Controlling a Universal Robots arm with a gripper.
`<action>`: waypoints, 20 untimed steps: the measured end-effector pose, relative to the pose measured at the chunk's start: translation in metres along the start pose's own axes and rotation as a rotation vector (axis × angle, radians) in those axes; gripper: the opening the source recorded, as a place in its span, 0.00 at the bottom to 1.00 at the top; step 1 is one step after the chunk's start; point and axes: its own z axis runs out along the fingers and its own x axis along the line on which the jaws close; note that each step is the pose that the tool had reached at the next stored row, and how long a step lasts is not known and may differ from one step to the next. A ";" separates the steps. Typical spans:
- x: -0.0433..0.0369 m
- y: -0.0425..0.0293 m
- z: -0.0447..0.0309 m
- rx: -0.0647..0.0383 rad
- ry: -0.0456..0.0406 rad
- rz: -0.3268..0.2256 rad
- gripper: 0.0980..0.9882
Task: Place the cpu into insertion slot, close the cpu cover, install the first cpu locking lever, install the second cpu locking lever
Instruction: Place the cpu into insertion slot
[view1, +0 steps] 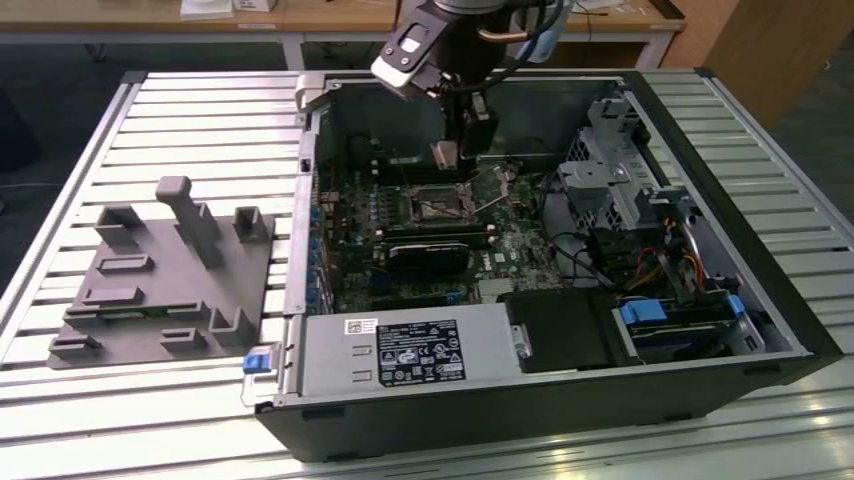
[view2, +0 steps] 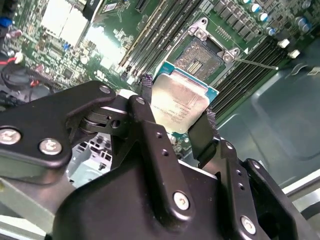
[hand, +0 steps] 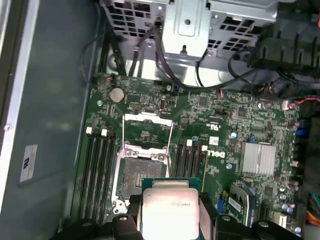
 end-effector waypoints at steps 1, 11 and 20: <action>0.0002 0.0000 0.0010 0.000 -0.0007 0.012 0.49; 0.0086 0.0005 0.0122 0.001 -0.0039 0.063 0.49; 0.0140 0.0002 0.0274 -0.001 -0.0039 0.063 0.49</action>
